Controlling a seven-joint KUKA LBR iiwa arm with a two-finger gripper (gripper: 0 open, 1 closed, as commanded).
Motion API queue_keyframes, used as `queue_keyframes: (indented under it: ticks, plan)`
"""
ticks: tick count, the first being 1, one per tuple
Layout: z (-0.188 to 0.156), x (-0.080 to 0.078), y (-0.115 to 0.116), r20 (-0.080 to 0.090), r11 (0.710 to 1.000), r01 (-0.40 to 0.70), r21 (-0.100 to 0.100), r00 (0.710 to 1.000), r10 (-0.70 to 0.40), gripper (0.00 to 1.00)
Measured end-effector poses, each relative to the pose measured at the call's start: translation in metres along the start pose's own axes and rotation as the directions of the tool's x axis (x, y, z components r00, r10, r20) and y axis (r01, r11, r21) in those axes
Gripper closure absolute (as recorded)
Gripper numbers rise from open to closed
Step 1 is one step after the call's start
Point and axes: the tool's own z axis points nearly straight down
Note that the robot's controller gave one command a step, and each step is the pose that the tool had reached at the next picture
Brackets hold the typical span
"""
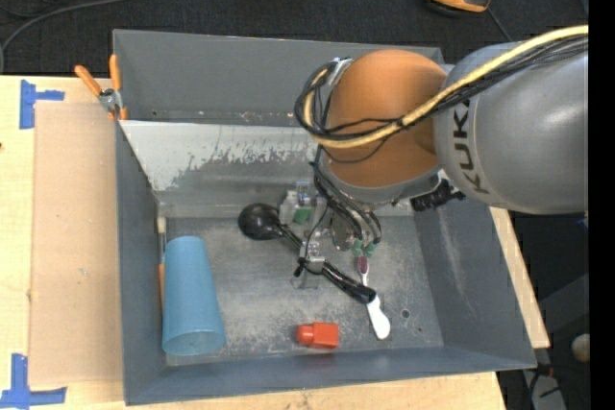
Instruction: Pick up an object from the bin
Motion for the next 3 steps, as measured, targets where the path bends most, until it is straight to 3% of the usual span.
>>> queue_keyframes:
  ticks: [1,2,3]
  plan:
    - [-0.003,-0.002,-0.001,0.007,1.000,-0.005,-0.001,1.000,0.005,0.00]
    - [0.121,-0.058,-0.036,0.010,0.994,-0.113,-0.003,0.994,0.113,0.00]
    - [0.088,-0.075,-0.033,0.015,0.996,-0.089,-0.005,0.996,0.089,0.00]
